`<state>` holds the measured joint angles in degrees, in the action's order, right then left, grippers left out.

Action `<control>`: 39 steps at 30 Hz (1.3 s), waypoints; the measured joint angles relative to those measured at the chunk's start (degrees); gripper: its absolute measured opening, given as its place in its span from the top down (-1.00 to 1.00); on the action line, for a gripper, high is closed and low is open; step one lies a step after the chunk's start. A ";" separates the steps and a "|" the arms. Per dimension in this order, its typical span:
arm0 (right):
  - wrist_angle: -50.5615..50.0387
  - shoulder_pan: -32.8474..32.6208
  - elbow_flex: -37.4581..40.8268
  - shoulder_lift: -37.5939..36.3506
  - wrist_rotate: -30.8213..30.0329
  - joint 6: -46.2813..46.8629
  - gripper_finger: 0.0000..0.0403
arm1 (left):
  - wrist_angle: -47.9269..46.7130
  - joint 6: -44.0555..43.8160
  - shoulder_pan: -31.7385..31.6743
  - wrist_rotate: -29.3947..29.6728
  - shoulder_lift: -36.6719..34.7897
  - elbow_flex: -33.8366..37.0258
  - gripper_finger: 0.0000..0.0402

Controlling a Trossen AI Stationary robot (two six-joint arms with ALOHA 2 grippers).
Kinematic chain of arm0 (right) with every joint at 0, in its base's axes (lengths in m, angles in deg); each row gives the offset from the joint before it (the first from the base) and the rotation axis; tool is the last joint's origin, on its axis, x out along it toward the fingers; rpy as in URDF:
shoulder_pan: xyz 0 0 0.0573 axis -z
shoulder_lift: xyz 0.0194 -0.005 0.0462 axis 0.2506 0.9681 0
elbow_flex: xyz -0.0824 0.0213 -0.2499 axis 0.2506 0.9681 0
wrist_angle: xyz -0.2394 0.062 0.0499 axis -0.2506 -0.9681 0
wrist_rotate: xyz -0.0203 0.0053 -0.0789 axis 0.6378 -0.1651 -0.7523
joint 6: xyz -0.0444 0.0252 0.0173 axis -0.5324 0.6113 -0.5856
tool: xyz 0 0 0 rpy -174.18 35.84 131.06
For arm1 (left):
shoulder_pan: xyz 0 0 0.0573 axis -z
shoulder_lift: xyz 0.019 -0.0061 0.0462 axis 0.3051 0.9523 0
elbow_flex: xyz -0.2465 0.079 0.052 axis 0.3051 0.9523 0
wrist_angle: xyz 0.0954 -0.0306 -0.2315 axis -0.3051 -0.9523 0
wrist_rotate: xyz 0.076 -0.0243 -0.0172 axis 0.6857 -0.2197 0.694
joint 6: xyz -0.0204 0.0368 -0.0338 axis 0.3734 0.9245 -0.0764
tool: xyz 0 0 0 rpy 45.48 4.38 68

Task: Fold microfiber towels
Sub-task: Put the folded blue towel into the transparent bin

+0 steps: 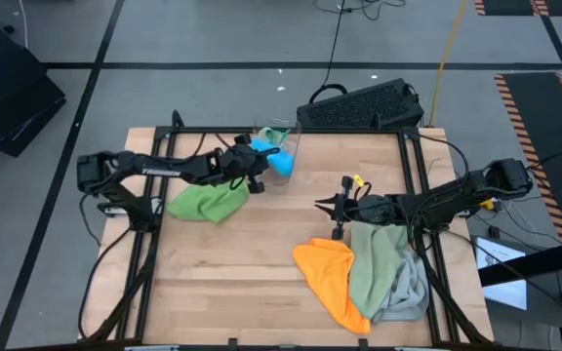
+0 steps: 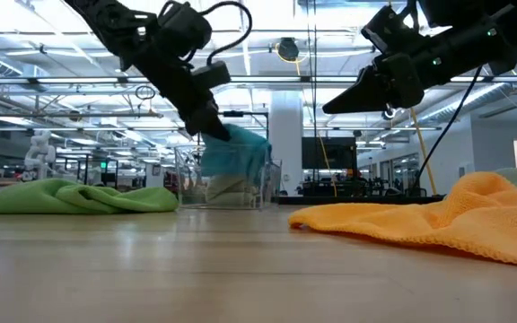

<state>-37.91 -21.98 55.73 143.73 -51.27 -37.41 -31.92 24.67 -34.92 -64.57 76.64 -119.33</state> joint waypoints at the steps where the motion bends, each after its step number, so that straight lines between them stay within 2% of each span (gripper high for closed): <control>1: 0.01 0.00 0.00 0.00 0.00 -0.01 0.83 | -0.05 0.06 -0.58 -0.03 0.00 0.00 0.86; 6: 0.01 0.00 0.00 0.00 0.00 0.01 0.83 | -0.32 0.24 -3.23 -3.20 0.70 -0.02 0.85; 14: 0.01 0.02 -0.02 0.00 0.02 -0.27 0.83 | -0.83 -0.48 -2.86 -5.20 4.32 0.00 0.85; 19: -0.30 0.02 -0.04 0.00 0.02 -0.46 0.83 | -2.16 -1.59 -3.29 -10.36 4.00 -0.06 0.85; 22: -0.45 0.04 -0.04 0.02 0.02 -0.71 0.83 | -7.93 -3.35 -4.33 -14.74 3.87 -1.93 0.83; 25: -0.39 0.04 -0.04 0.02 0.02 -1.47 0.83 | -12.85 -4.49 -5.55 -16.77 3.87 -3.64 0.75; 30: 0.01 0.07 -0.04 0.02 0.02 -1.89 0.83 | -16.18 -4.99 -5.74 -17.22 3.85 -5.11 0.49; 34: -0.18 0.07 -0.04 0.02 0.02 -1.91 0.83 | -20.52 -5.59 -5.77 -20.26 3.69 -7.32 0.29; 39: -0.21 0.07 -0.04 0.02 0.02 -2.13 0.83 | -24.38 -8.34 -5.95 -24.86 3.69 -9.71 0.19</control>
<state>-38.11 -21.91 55.69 143.75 -51.24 -39.55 -56.30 16.33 -40.87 -89.42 80.34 -129.04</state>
